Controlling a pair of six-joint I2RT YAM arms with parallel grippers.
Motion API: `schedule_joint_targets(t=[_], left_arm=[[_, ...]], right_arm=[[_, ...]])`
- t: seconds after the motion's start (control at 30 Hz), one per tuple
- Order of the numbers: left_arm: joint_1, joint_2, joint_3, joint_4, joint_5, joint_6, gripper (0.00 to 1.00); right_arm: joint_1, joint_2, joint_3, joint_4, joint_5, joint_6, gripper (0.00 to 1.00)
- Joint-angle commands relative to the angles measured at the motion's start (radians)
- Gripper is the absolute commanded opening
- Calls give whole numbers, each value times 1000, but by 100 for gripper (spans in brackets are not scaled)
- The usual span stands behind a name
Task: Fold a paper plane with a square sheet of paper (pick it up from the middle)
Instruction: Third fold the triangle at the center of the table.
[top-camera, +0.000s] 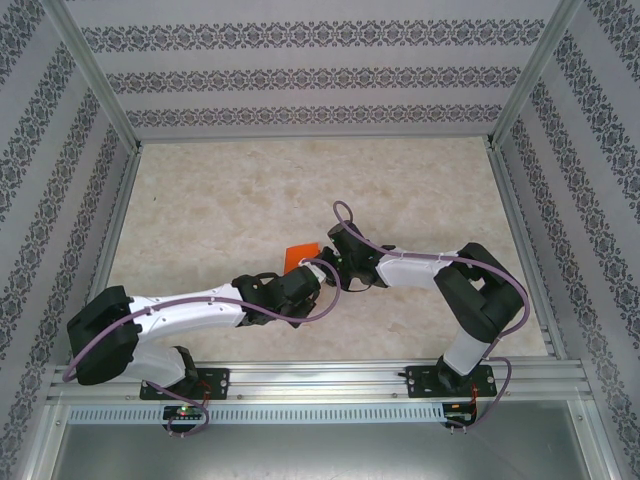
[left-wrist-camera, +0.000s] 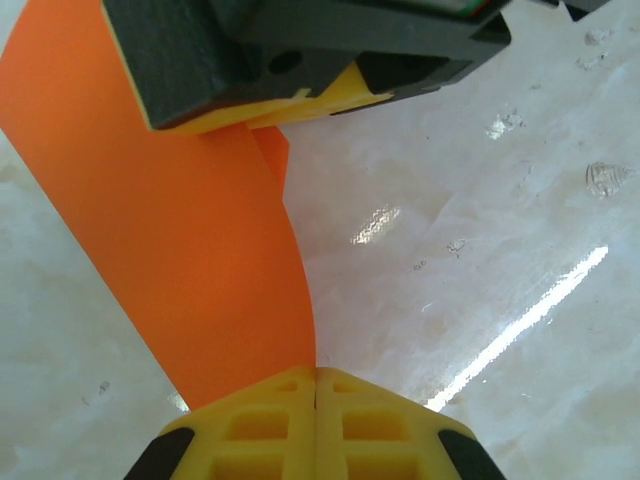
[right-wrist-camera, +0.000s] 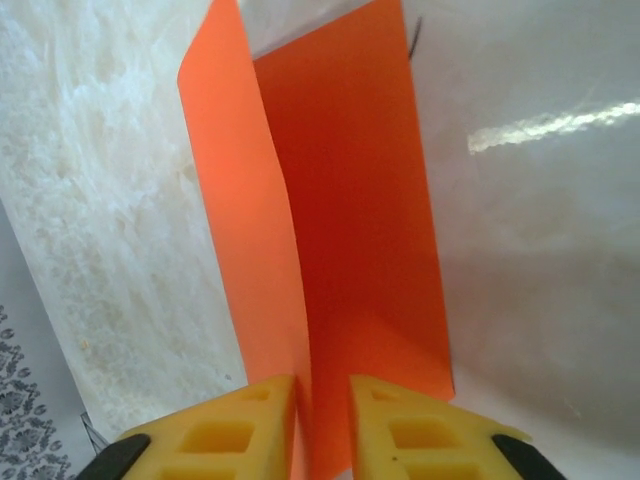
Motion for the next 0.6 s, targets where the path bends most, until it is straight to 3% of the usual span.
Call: schedule_joint_targets(t=[0.0, 0.27, 0.47, 0.5, 0.57], left_arm=[[-8, -26, 0, -7, -7, 16, 0], [80, -68, -45, 48, 194, 31, 0], [144, -72, -54, 63, 310, 32, 0], [151, -69, -54, 65, 326, 34, 0], [166, -57, -51, 61, 341, 32, 0]], right_arm=[[-19, -62, 15, -38, 28, -52, 30], [-47, -181, 55, -203, 111, -181, 35], [-44, -81, 158, -183, -16, -248, 19], [-42, -54, 185, -210, -17, -256, 14], [-34, -24, 229, -250, 14, -274, 13]])
